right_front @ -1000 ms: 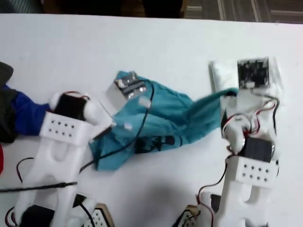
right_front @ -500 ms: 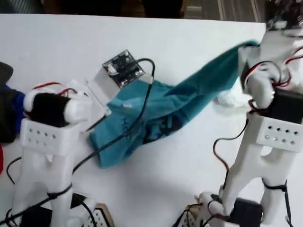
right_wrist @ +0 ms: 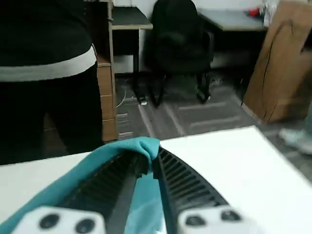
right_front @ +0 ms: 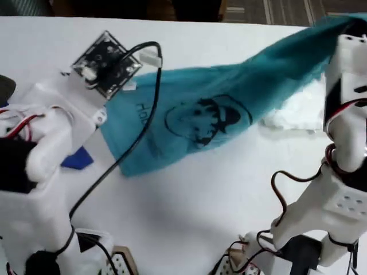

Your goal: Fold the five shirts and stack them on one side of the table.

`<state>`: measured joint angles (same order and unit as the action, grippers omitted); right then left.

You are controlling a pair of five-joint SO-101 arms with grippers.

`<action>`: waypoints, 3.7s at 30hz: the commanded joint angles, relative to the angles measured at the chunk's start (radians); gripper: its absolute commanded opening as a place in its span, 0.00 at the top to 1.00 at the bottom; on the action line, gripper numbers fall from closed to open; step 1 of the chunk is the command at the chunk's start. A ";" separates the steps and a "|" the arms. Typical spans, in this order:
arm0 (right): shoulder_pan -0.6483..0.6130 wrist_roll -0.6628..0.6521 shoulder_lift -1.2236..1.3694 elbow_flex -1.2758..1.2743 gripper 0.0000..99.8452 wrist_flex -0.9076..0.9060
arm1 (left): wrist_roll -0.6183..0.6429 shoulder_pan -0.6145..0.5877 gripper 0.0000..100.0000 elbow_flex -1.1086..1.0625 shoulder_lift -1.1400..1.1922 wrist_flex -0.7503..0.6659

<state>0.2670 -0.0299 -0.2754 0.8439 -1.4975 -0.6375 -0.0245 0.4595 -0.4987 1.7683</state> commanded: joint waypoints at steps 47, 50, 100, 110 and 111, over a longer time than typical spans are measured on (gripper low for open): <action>-0.348 -0.103 0.308 -0.612 0.87 -0.266 | 0.094 -0.153 0.97 -1.236 -0.012 -0.563; -0.326 -0.132 0.317 -0.594 0.88 -0.266 | 0.092 -0.230 0.97 -1.198 -0.012 -0.563; -0.367 -0.012 0.742 -0.575 0.81 -0.027 | 0.089 -0.296 0.97 -1.113 -0.011 -0.471; -0.308 -0.041 0.743 -0.551 0.81 -0.010 | 0.089 -0.296 0.97 -1.112 -0.011 -0.471; -0.308 -0.044 0.743 -0.551 0.81 -0.010 | 0.089 -0.296 0.97 -1.112 -0.011 -0.471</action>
<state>-0.0537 -0.0545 0.4718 0.2562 -1.5175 -0.5516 -0.3084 -0.6928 -0.4987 1.2881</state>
